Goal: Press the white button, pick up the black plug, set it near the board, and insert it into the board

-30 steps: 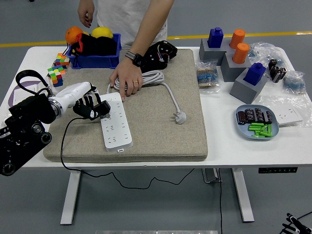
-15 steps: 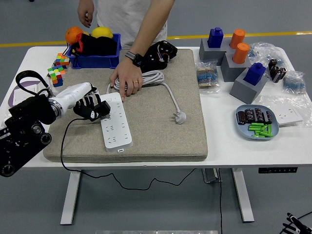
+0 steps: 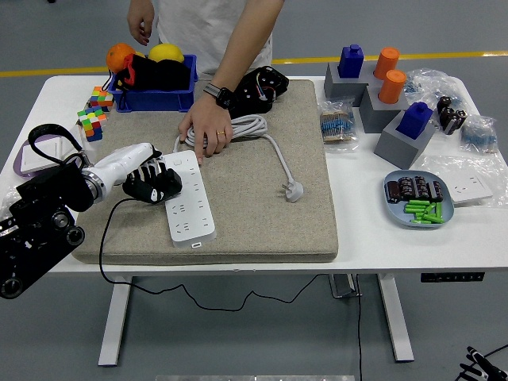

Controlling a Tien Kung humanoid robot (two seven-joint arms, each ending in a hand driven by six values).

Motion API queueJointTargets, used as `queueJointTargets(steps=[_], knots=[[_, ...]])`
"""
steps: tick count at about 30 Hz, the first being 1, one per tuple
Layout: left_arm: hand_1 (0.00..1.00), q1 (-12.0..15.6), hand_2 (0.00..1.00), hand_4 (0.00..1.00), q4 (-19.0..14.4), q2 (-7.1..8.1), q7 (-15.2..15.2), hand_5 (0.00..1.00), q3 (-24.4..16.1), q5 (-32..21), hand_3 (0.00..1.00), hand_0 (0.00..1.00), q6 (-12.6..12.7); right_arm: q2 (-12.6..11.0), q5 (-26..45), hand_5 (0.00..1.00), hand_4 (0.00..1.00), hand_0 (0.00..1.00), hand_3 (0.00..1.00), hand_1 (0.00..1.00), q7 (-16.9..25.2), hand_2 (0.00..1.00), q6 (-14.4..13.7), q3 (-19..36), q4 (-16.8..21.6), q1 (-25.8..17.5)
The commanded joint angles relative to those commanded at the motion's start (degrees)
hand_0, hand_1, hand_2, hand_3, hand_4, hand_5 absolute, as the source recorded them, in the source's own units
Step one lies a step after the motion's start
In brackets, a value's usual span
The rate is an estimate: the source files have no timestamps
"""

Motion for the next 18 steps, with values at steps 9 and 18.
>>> queueJointTargets(steps=[9,18], knots=[[0.386,1.0,0.330,0.810,-0.7,0.80,0.4,0.002,-0.6,0.2,0.436,0.315,-0.2,0.0,0.0,0.475,0.721,0.719,0.641,0.602,0.0,0.549,0.0,-0.1,0.0,-0.1],[0.384,1.8,0.330,0.810,-3.3,1.33,0.3,0.002,-3.7,0.8,0.436,0.314,-0.2,0.0,0.1,0.475,0.721,0.719,0.642,0.602,0.0,0.550,0.0,-0.1,0.0,-0.1]])
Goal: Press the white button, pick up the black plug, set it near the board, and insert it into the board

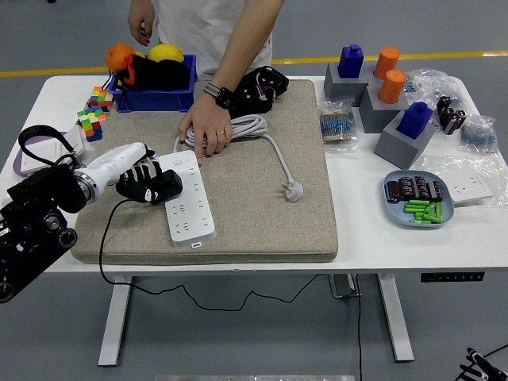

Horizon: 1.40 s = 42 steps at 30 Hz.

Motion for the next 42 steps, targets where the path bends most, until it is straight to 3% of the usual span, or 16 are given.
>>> queueJointTargets(steps=[6,8,11,13,19,20,26,31,32,37,38,42], knots=[[0.384,0.1,0.330,0.809,-2.9,-0.04,-1.0,0.002,-3.6,0.5,0.436,0.310,0.9,0.0,0.0,0.474,0.721,0.719,0.641,0.602,-0.1,0.550,0.0,0.1,0.0,0.0],[0.383,0.0,0.329,0.808,-2.5,-0.20,-1.8,0.002,-3.9,0.6,0.434,0.309,1.6,0.0,0.0,0.474,0.721,0.719,0.641,0.602,0.0,0.550,0.0,0.0,0.0,0.0],[0.383,-0.3,0.329,0.808,0.1,-0.88,-4.4,0.002,-3.5,0.5,0.434,0.309,5.5,0.1,0.0,0.474,0.721,0.719,0.641,0.602,0.0,0.550,0.0,-0.1,0.0,0.0],[0.383,-0.3,0.329,0.808,1.7,-1.35,-5.0,0.002,-3.3,0.3,0.434,0.309,6.7,0.1,0.1,0.474,0.721,0.719,0.641,0.602,0.0,0.550,0.0,-0.2,0.0,0.1],[0.408,0.2,0.347,0.798,3.4,-1.54,-5.4,0.002,-2.5,-2.0,0.459,0.315,5.5,0.0,0.2,0.474,0.720,0.719,0.641,0.602,-0.1,0.550,0.0,-0.3,0.0,-0.1],[0.515,0.2,0.474,0.740,3.3,-1.48,-5.3,0.002,-2.5,-2.4,0.568,0.439,5.2,0.0,0.1,0.474,0.721,0.719,0.641,0.602,-0.1,0.550,0.0,-0.3,0.0,0.0],[0.535,0.7,0.508,0.758,2.8,-1.12,-5.0,0.002,-1.7,-6.2,0.581,0.472,3.8,-0.1,0.3,0.474,0.720,0.719,0.641,0.602,-0.2,0.550,0.0,-0.6,0.0,0.0],[0.535,0.7,0.508,0.758,3.5,-1.36,-5.9,0.002,-1.2,-7.4,0.581,0.472,4.7,-0.2,0.6,0.474,0.720,0.719,0.641,0.602,-0.1,0.550,0.0,-1.0,0.0,0.2],[0.570,0.8,0.521,0.682,3.6,-1.44,-6.0,0.002,-1.1,-7.3,0.585,0.525,4.9,-0.2,0.6,0.474,0.721,0.719,0.641,0.602,-0.1,0.550,0.0,-1.1,0.0,0.2],[0.570,0.9,0.521,0.682,4.0,-1.66,-6.0,0.002,-0.3,-7.5,0.585,0.525,5.0,-0.2,0.8,0.474,0.721,0.719,0.641,0.602,-0.1,0.550,0.0,-1.5,0.0,0.1],[0.560,0.9,0.524,0.603,4.0,-1.70,-6.0,0.002,-0.2,-7.5,0.595,0.540,5.0,-0.2,0.8,0.474,0.721,0.719,0.641,0.602,-0.1,0.550,0.1,-1.5,0.0,0.1],[0.560,1.0,0.524,0.603,4.5,-1.97,-5.5,0.002,0.3,-7.6,0.595,0.540,4.5,-0.3,0.9,0.474,0.721,0.719,0.641,0.602,-0.1,0.550,0.0,-1.7,0.0,0.0]])
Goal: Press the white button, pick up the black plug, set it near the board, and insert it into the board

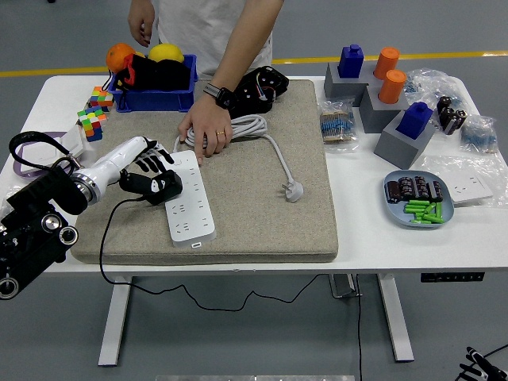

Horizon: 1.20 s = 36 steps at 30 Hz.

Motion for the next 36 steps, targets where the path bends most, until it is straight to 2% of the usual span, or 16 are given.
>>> queueJointTargets(steps=[2,7,8,17,27,36], knots=[[0.531,-0.1,0.509,0.607,0.4,-0.13,0.0,0.002,0.2,0.1,0.589,0.502,-0.1,0.0,0.0,0.474,0.721,0.719,0.642,0.602,0.0,0.550,0.0,-0.1,0.0,0.0],[0.531,-0.5,0.509,0.607,1.2,-0.49,-0.1,0.002,0.8,0.2,0.589,0.502,0.0,-0.1,0.2,0.474,0.721,0.719,0.642,0.602,0.0,0.550,0.0,-0.2,0.0,0.0],[0.512,-0.5,0.488,0.622,1.3,-0.59,-0.1,0.002,0.9,0.1,0.583,0.473,0.0,-0.1,0.2,0.474,0.721,0.719,0.641,0.602,0.0,0.550,0.0,-0.1,0.0,0.0],[0.501,-1.0,0.477,0.622,1.4,-1.53,-0.5,0.002,1.4,0.4,0.580,0.462,0.4,0.0,0.1,0.474,0.721,0.719,0.641,0.602,0.1,0.550,0.1,0.1,0.0,-0.1],[0.493,-2.3,0.474,0.623,3.4,-3.60,-1.2,0.002,2.3,0.5,0.578,0.459,0.7,0.2,0.1,0.474,0.721,0.719,0.641,0.602,0.2,0.550,0.1,0.2,0.0,-0.1],[0.490,-3.2,0.469,0.626,5.4,-4.75,-2.4,0.002,3.2,0.2,0.576,0.454,1.1,0.2,0.1,0.473,0.721,0.719,0.641,0.602,0.2,0.550,0.1,0.3,0.0,0.0]])
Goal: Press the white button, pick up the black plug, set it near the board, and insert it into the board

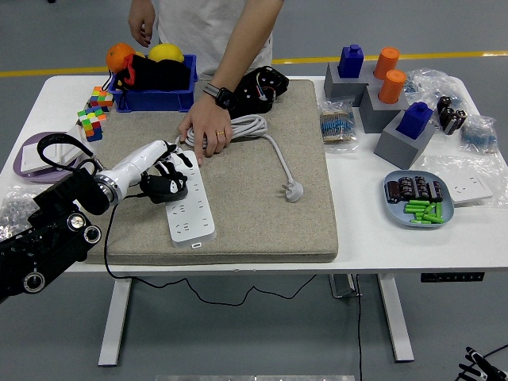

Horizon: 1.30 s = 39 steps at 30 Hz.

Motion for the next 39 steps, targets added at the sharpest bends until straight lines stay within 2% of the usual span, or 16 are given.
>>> queueJointTargets(steps=[8,19,30,39], knots=[[0.482,-0.4,0.461,0.626,1.6,-0.54,-1.0,0.002,-0.1,-0.1,0.574,0.444,0.4,0.0,0.2,0.473,0.721,0.719,0.641,0.602,0.1,0.550,0.0,-0.3,0.0,0.1],[0.480,-0.4,0.458,0.625,3.6,-0.01,-1.7,0.002,-1.6,-0.3,0.573,0.444,0.5,0.0,0.1,0.473,0.720,0.719,0.641,0.602,0.1,0.550,0.0,-0.1,0.0,0.0],[0.477,-0.2,0.455,0.626,3.1,-1.10,-2.0,0.002,-1.3,-0.1,0.571,0.436,0.6,0.1,0.2,0.474,0.720,0.719,0.641,0.602,0.3,0.550,0.0,-0.2,0.0,0.2],[0.474,-0.5,0.452,0.619,4.4,-2.16,-3.0,0.002,-1.6,0.0,0.571,0.423,1.4,0.1,0.1,0.473,0.719,0.719,0.640,0.601,0.1,0.550,0.0,-0.2,0.0,0.1]])
